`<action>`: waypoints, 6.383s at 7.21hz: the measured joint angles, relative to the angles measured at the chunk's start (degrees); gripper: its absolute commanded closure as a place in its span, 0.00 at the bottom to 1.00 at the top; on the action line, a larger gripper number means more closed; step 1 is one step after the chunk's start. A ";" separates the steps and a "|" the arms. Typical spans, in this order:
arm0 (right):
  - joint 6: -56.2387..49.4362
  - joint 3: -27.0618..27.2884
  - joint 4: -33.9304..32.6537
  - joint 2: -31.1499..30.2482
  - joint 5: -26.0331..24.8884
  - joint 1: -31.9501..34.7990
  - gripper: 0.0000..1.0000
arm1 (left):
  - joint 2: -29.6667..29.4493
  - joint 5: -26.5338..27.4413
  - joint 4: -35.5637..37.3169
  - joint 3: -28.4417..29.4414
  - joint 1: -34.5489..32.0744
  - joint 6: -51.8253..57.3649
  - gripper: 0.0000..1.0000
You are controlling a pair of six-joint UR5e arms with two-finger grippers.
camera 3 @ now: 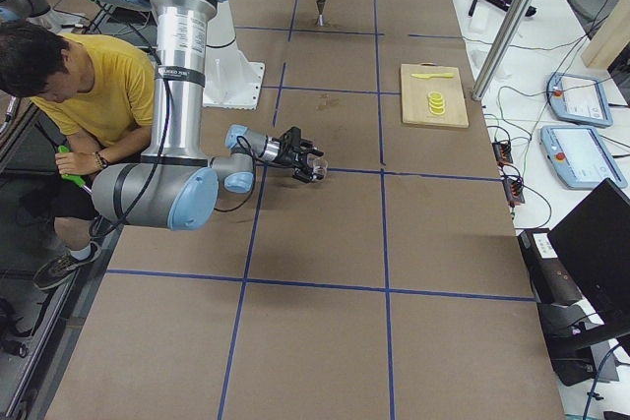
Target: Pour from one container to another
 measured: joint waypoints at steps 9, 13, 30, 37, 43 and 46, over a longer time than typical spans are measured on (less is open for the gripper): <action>-6.72 21.05 -0.05 -19.68 23.02 4.84 0.00 | -0.21 0.00 0.00 0.40 0.08 0.02 0.00; -26.41 15.77 -1.50 -16.23 63.47 38.94 0.00 | -0.85 0.00 -0.27 1.05 0.24 0.05 0.00; -89.39 1.12 -67.10 6.92 103.20 84.04 0.00 | -4.50 -9.91 4.33 2.36 -0.65 0.55 0.00; -89.30 0.40 -66.97 7.53 102.90 84.12 0.00 | -2.44 -9.92 2.95 -0.26 -1.47 0.24 0.00; -89.31 0.75 -66.89 8.05 102.81 84.17 0.00 | -1.00 -9.94 3.19 -0.41 -1.63 0.54 0.00; -89.26 0.95 -66.92 7.59 102.70 84.20 0.00 | 1.25 -9.80 3.36 -1.00 -1.97 0.47 0.00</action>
